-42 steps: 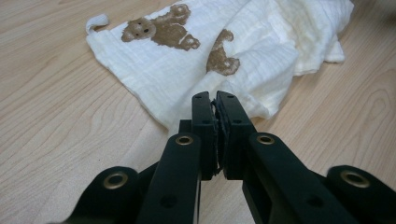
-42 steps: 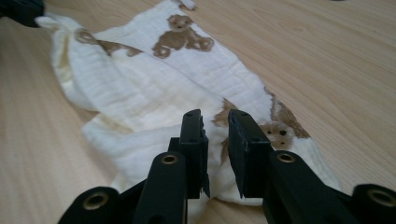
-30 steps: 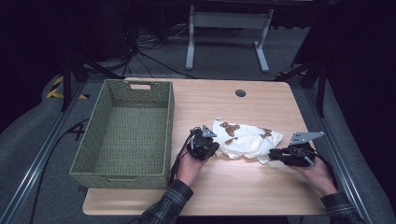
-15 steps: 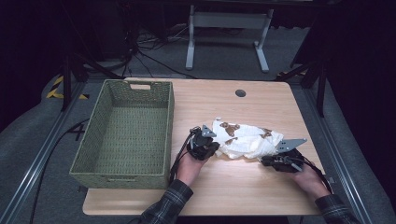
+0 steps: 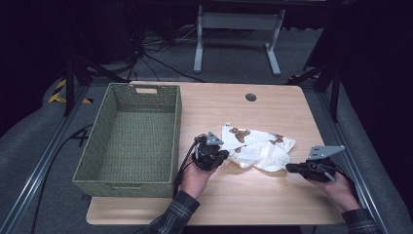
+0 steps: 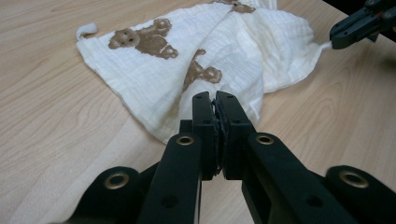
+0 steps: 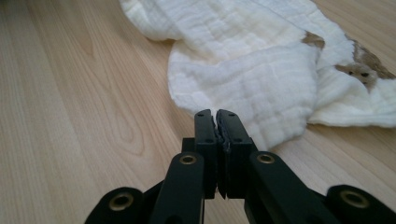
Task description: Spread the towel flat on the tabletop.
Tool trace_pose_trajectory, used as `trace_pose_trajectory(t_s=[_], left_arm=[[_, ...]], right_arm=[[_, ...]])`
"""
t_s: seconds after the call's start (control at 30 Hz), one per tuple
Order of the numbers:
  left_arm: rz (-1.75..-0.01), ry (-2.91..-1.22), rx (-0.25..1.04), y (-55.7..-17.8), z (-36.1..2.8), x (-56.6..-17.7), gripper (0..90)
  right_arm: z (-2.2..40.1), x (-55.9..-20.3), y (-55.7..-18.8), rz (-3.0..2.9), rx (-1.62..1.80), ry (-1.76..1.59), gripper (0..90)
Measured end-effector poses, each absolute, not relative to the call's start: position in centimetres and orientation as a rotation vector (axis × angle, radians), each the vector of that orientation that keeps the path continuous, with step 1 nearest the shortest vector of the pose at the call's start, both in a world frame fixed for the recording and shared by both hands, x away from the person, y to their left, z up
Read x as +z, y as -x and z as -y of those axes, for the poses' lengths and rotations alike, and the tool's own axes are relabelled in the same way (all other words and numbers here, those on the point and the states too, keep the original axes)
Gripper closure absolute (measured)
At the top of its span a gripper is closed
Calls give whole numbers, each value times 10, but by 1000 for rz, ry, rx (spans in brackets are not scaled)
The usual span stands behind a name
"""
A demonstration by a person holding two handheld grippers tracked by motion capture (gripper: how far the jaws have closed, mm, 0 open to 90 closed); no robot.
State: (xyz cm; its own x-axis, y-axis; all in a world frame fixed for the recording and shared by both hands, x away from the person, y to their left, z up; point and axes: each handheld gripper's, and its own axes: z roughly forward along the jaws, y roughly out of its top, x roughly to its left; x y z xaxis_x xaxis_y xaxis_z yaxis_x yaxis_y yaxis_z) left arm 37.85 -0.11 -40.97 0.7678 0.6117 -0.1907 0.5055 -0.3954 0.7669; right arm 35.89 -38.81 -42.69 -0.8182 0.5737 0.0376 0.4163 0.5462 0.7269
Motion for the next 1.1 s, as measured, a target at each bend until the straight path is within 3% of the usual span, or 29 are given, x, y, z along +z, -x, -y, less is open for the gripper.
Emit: trace_pose_trajectory(t_s=[0.93, 1.07, 1.1], left_arm=[[-861, -2107, 88, -316, -22, -419, 871], [-863, -2106, 97, -316, -24, -420, 799], [-861, -2101, 97, -317, -24, -420, 773]], right_arm=[[427, -427, -283, -2571, 1232, -823, 875], [424, -429, -277, -2591, 1234, -789, 834], [423, -428, -278, -2586, 1242, -787, 786]])
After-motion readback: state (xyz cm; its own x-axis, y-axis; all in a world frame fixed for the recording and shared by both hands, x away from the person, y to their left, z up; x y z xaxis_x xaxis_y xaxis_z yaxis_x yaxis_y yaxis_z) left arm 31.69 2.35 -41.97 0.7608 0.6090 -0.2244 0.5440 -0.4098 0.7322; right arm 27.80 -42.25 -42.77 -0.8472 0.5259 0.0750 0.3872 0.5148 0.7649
